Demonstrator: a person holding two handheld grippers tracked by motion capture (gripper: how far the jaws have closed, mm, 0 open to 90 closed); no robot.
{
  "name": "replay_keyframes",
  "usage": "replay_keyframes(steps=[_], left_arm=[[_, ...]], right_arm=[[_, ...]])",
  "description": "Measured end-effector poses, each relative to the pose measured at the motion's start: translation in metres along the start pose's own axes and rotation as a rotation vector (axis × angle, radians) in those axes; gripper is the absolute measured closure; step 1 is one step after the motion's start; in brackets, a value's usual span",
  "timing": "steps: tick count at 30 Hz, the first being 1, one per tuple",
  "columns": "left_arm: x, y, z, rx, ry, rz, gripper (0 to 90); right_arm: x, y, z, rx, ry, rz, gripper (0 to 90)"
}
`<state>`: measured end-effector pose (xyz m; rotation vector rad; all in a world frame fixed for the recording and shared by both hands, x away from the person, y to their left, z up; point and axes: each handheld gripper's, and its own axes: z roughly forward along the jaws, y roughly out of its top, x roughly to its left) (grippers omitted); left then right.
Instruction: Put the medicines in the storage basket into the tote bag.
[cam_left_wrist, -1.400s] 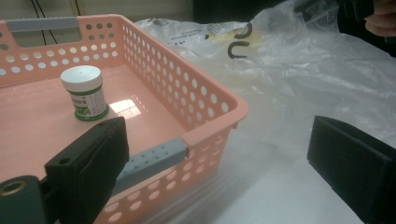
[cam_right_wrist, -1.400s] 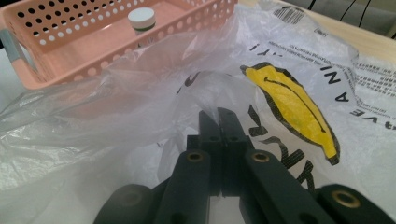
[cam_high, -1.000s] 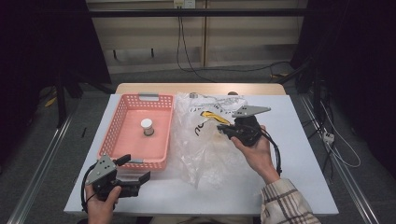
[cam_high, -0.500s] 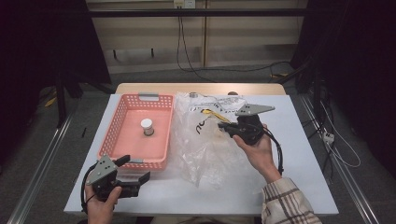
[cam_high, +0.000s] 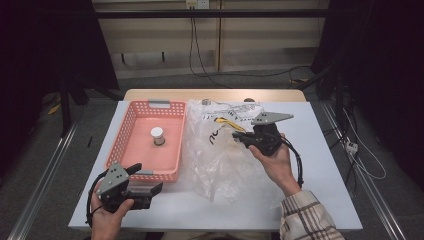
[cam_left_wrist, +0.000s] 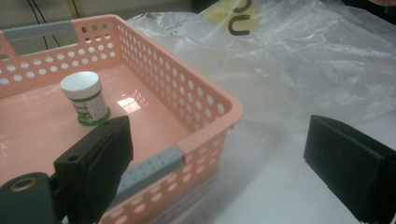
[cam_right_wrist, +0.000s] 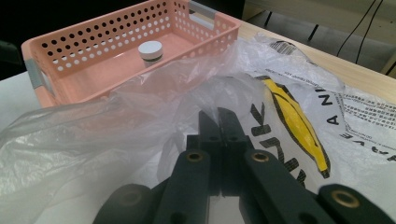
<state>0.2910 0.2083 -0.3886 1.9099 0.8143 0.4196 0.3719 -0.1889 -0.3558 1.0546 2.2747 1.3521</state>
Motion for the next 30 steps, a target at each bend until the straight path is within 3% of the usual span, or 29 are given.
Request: replay_keyframes(steps=[8, 9, 16, 17, 18, 22, 23, 26, 30], left_arm=[[0.009, 0.022, 0.002, 0.049, -0.018, 0.014, 9.2], [0.015, 0.024, 0.007, 0.067, -0.020, 0.036, 9.7], [0.034, 0.032, 0.025, 0.083, -0.017, 0.020, 13.5], [0.034, 0.038, 0.029, 0.097, 0.001, 0.057, 13.4], [0.035, 0.041, 0.031, 0.105, -0.012, 0.061, 13.4], [0.043, 0.050, 0.035, 0.110, -0.016, 0.044, 11.9], [0.053, 0.053, 0.039, 0.111, -0.017, 0.032, 11.1], [0.061, 0.054, 0.044, 0.117, -0.024, 0.019, 7.1], [0.074, 0.056, 0.053, 0.099, 0.010, 0.008, 8.8]], right_arm=[[0.001, 0.001, 0.003, 0.001, 0.019, 0.007, 90.0], [0.000, 0.001, 0.003, 0.002, 0.019, 0.007, 90.0], [-0.001, 0.001, 0.004, 0.003, 0.023, 0.007, 90.0], [-0.001, 0.000, 0.004, 0.004, 0.023, 0.008, 90.0], [-0.001, 0.000, 0.004, 0.004, 0.023, 0.008, 90.0], [-0.002, 0.000, 0.005, 0.005, 0.027, 0.010, 90.0], [-0.002, 0.000, 0.005, 0.005, 0.028, 0.009, 90.0], [-0.001, 0.000, 0.005, 0.008, 0.025, 0.005, 90.0], [-0.001, 0.000, 0.005, 0.004, 0.025, 0.002, 90.0]])
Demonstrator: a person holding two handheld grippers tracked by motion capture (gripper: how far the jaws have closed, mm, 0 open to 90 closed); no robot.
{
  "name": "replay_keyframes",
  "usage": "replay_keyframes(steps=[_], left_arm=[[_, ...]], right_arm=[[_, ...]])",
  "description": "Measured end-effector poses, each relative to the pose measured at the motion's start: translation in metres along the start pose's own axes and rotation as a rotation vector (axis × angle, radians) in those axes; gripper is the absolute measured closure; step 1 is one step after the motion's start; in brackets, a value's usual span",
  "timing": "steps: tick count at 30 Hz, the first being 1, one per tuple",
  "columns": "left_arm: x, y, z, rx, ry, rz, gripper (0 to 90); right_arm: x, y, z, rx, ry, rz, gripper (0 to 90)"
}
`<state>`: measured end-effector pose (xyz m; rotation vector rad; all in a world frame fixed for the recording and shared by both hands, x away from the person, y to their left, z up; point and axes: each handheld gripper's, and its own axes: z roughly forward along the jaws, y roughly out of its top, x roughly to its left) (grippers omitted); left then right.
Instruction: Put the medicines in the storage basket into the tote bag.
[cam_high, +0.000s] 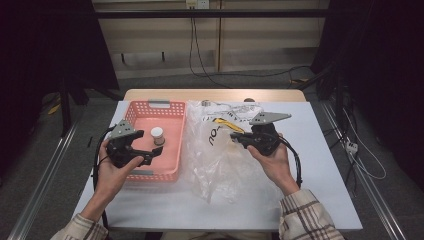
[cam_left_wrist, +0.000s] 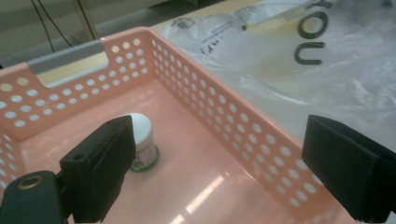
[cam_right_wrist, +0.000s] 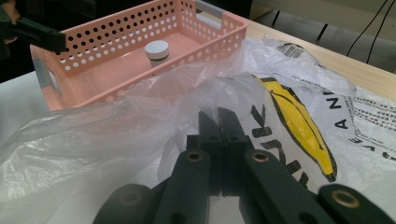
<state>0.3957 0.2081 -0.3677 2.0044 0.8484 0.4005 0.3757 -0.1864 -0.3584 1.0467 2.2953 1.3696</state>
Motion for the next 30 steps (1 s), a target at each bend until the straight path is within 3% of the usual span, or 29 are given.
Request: replay_keyframes(steps=[6, 9, 13, 17, 19, 24, 25, 30], left_arm=[[0.010, 0.007, 0.008, 0.011, 0.014, -0.010, 8.5], [0.013, 0.013, 0.019, 0.053, 0.027, -0.019, 9.6], [0.018, 0.017, 0.028, 0.066, 0.051, -0.010, 11.3], [0.030, 0.016, 0.041, 0.068, 0.063, -0.050, 11.9], [0.034, 0.014, 0.046, 0.090, 0.077, -0.046, 12.0], [0.041, 0.012, 0.059, 0.143, 0.060, -0.064, 15.8], [0.045, 0.010, 0.064, 0.173, 0.058, -0.069, 17.3], [0.051, 0.008, 0.074, 0.210, 0.062, -0.086, 19.7]], right_arm=[[0.000, -0.001, 0.001, 0.006, 0.002, 0.001, 90.0], [0.000, -0.001, 0.002, 0.007, 0.001, 0.000, 90.0], [0.000, -0.001, 0.002, 0.004, 0.000, 0.000, 90.0], [0.000, -0.002, 0.004, 0.012, 0.001, -0.002, 90.0], [0.001, -0.002, 0.004, 0.013, 0.002, -0.003, 90.0], [0.000, -0.003, 0.005, 0.020, 0.003, -0.003, 90.0], [0.000, -0.003, 0.006, 0.021, 0.003, -0.005, 90.0], [0.000, -0.004, 0.007, 0.026, 0.006, -0.006, 90.0]])
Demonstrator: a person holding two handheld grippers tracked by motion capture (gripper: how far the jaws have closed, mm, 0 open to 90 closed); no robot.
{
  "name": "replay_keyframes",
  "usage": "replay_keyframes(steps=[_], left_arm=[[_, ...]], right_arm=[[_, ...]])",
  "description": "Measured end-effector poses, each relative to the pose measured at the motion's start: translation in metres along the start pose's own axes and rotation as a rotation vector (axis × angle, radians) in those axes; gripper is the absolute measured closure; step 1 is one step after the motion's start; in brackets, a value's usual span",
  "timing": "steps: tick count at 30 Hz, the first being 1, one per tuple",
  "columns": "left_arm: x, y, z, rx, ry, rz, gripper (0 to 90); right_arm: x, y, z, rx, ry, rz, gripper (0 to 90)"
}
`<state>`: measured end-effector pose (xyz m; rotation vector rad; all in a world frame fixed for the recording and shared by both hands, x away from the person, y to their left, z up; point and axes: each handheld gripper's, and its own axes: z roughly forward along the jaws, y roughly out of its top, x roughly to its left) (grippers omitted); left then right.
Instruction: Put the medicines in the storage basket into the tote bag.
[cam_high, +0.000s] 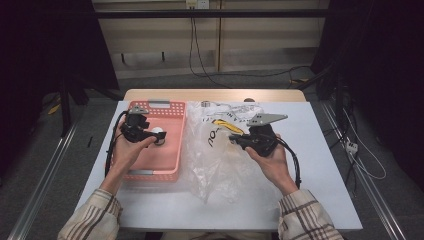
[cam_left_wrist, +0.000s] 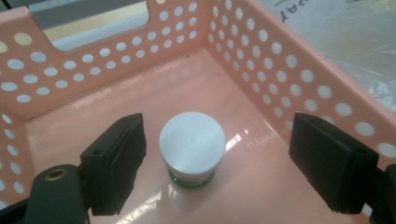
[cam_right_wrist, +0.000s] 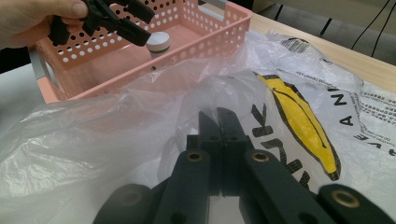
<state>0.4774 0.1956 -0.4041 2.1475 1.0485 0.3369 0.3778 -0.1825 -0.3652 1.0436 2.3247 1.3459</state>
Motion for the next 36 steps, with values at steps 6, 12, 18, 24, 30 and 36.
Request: replay_keyframes(steps=[6, 12, 18, 24, 30, 36], left_arm=[[0.009, 0.000, 0.016, 0.058, 0.003, -0.010, 27.6], [0.009, -0.001, 0.023, 0.095, 0.002, -0.006, 34.7], [0.008, -0.002, 0.024, 0.128, 0.009, 0.005, 44.2], [0.010, -0.003, 0.024, 0.138, 0.013, -0.002, 50.2], [0.010, -0.003, 0.024, 0.141, 0.013, 0.006, 50.6], [0.008, -0.002, 0.024, 0.141, 0.030, 0.004, 51.1]], right_arm=[[-0.001, 0.000, -0.001, -0.001, -0.004, -0.004, 90.0], [-0.001, 0.000, 0.000, 0.008, -0.004, -0.001, 90.0], [-0.001, 0.000, 0.000, 0.011, -0.008, -0.001, 90.0], [0.000, 0.000, 0.001, 0.015, -0.007, -0.004, 90.0], [-0.001, 0.000, 0.001, 0.014, -0.007, 0.000, 90.0], [-0.001, 0.000, 0.001, 0.015, -0.007, -0.003, 90.0]])
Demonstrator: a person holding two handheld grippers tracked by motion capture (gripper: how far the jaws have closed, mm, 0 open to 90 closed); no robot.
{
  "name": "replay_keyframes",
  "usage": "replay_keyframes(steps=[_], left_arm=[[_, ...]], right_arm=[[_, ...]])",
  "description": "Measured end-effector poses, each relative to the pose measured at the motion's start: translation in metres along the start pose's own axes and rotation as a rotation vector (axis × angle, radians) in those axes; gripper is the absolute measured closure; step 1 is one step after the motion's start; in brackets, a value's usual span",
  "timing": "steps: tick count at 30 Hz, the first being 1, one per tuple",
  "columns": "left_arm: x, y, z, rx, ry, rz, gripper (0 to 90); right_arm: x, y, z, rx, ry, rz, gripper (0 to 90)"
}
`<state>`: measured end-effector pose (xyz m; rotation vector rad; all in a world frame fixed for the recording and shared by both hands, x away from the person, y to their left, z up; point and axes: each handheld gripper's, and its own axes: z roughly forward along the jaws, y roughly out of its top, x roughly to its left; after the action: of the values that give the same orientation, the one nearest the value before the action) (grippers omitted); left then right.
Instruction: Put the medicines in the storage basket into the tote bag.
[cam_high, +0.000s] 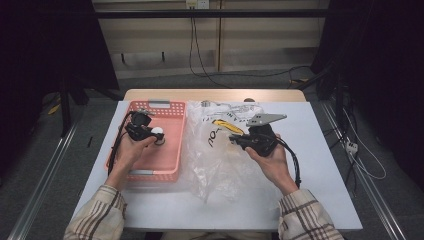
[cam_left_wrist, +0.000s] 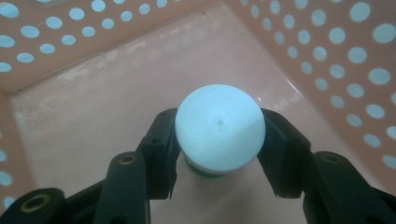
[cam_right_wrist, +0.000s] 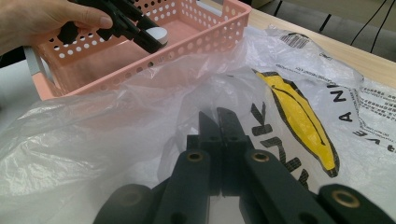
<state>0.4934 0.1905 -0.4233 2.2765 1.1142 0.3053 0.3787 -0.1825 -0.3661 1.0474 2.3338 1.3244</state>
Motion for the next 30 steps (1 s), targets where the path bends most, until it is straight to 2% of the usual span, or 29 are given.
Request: replay_keyframes(steps=[2, 3, 5, 10, 11, 13, 15, 21, 30], left_arm=[[0.000, 0.000, 0.000, 0.000, 0.005, -0.004, 51.2], [0.000, 0.000, -0.002, -0.015, 0.004, -0.021, 51.1], [0.001, 0.000, -0.004, -0.014, 0.005, -0.014, 51.2], [0.003, 0.001, -0.014, -0.051, 0.000, -0.025, 51.2], [0.002, 0.001, -0.018, -0.072, -0.006, -0.026, 51.2], [0.002, 0.001, -0.021, -0.081, -0.011, -0.027, 51.2], [0.001, 0.002, -0.028, -0.115, -0.038, -0.036, 51.2], [-0.002, 0.002, -0.041, -0.138, -0.040, -0.007, 51.2], [-0.011, 0.003, -0.059, -0.204, -0.059, -0.008, 51.2]], right_arm=[[0.000, 0.000, 0.000, 0.000, 0.000, 0.001, 90.0], [-0.001, 0.000, 0.000, 0.000, 0.001, 0.002, 90.0], [-0.001, 0.000, 0.000, 0.000, 0.000, 0.002, 90.0], [0.000, 0.000, 0.000, 0.000, 0.001, 0.002, 90.0], [0.000, 0.000, 0.000, 0.000, 0.001, 0.001, 90.0], [0.000, 0.000, 0.000, 0.002, 0.002, 0.001, 90.0], [0.000, 0.000, 0.000, 0.002, 0.001, 0.002, 90.0], [-0.001, 0.000, 0.000, 0.002, -0.002, 0.005, 90.0], [-0.002, -0.001, -0.001, -0.002, 0.000, 0.012, 90.0]])
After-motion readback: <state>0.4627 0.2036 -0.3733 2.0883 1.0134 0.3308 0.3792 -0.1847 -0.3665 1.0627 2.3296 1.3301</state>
